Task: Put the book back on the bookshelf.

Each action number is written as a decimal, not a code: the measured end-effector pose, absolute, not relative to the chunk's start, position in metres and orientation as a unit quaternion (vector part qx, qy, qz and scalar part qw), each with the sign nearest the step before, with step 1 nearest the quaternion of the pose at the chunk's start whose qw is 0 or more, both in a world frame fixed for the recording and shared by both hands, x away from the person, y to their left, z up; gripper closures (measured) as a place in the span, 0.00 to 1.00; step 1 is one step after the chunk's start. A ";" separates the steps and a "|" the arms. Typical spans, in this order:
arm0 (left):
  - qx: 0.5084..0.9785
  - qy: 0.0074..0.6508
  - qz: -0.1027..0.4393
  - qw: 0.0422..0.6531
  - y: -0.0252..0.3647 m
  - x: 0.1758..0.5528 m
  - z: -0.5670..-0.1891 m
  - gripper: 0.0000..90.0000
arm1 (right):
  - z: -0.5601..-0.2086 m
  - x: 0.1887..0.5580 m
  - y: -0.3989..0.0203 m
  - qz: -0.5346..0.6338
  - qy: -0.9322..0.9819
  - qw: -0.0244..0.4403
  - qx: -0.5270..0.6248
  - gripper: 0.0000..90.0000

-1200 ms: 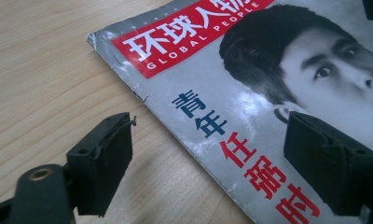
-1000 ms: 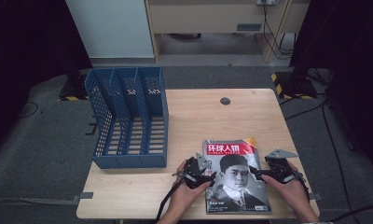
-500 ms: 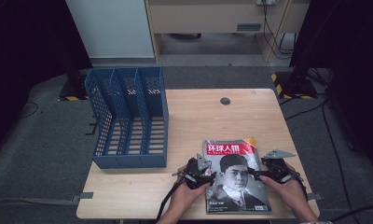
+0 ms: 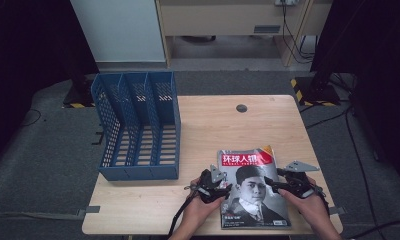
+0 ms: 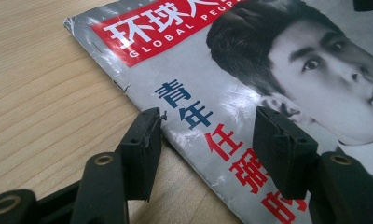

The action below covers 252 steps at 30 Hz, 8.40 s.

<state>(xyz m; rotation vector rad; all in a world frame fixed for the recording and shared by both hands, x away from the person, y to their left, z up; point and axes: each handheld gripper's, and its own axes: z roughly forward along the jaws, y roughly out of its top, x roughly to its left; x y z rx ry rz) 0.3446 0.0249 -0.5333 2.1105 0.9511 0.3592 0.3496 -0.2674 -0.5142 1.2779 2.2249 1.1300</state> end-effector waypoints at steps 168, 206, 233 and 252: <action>0.840 0.331 0.057 0.425 0.006 0.423 -0.492 0.48 | -0.533 0.356 -0.256 0.386 0.789 0.158 0.451 0.65; 0.853 0.331 0.034 0.402 -0.004 0.431 -0.491 0.74 | -0.536 0.354 -0.251 0.392 0.791 0.176 0.435 0.65; 0.847 0.332 0.035 0.413 -0.002 0.427 -0.484 0.85 | -0.536 0.354 -0.250 0.390 0.793 0.180 0.431 0.61; 0.840 0.334 0.037 0.425 -0.002 0.422 -0.475 0.92 | -0.522 0.358 -0.281 0.374 0.764 0.190 0.490 0.38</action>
